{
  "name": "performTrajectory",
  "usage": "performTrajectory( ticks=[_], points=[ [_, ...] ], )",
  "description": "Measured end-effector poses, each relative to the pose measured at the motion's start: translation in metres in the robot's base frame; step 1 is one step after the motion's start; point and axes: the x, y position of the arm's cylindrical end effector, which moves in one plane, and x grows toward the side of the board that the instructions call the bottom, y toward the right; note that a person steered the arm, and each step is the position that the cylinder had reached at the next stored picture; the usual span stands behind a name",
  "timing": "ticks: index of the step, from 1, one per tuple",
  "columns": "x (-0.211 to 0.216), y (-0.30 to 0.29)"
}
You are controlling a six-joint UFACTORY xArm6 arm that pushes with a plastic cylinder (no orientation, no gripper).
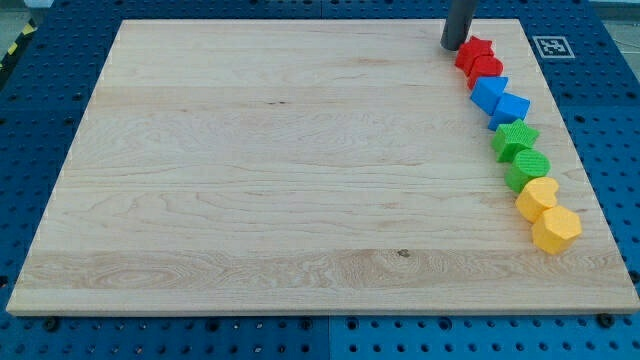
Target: Place yourself at the top of the red star
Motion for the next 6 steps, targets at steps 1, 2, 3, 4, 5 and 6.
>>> performTrajectory(
  ticks=[1, 2, 3, 4, 5, 6],
  points=[
    [-0.003, 0.0],
    [-0.007, 0.0],
    [-0.011, 0.0],
    [-0.015, 0.0],
    [-0.019, 0.0],
    [-0.023, 0.0]
  ],
)
